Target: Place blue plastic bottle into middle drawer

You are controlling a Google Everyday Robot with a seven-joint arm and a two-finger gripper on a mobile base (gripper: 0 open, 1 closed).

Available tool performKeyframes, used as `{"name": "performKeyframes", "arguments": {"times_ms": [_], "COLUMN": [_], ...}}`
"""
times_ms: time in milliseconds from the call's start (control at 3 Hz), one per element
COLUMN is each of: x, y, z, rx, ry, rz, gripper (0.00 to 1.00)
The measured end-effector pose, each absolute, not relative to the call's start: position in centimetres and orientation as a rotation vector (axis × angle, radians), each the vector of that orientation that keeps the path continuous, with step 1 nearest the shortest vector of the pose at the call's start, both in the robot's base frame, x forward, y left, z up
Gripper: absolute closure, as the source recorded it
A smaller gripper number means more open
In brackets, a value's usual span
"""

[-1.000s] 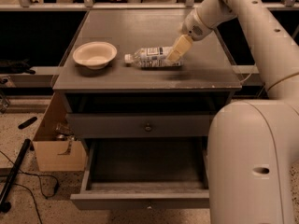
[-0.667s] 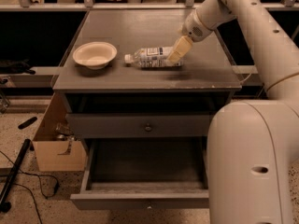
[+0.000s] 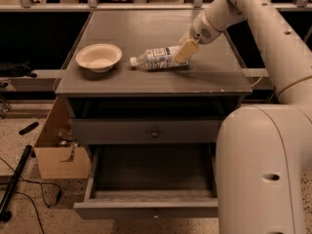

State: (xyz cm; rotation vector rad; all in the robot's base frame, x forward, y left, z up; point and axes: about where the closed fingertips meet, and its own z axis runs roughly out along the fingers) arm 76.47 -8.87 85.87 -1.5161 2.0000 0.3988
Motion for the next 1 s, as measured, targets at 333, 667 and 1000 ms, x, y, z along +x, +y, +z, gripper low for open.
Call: {"name": "performKeyframes", "arguments": {"times_ms": [333, 667, 1000], "x": [76.47, 76.48, 76.48], "y": [-8.87, -8.86, -8.86], "z": [85.87, 85.86, 85.86], "rx": [-1.516, -1.516, -1.516], "ry": [2.0, 2.0, 2.0], "rz": [0.399, 0.399, 0.399], "gripper": [0.65, 0.96, 1.0]}}
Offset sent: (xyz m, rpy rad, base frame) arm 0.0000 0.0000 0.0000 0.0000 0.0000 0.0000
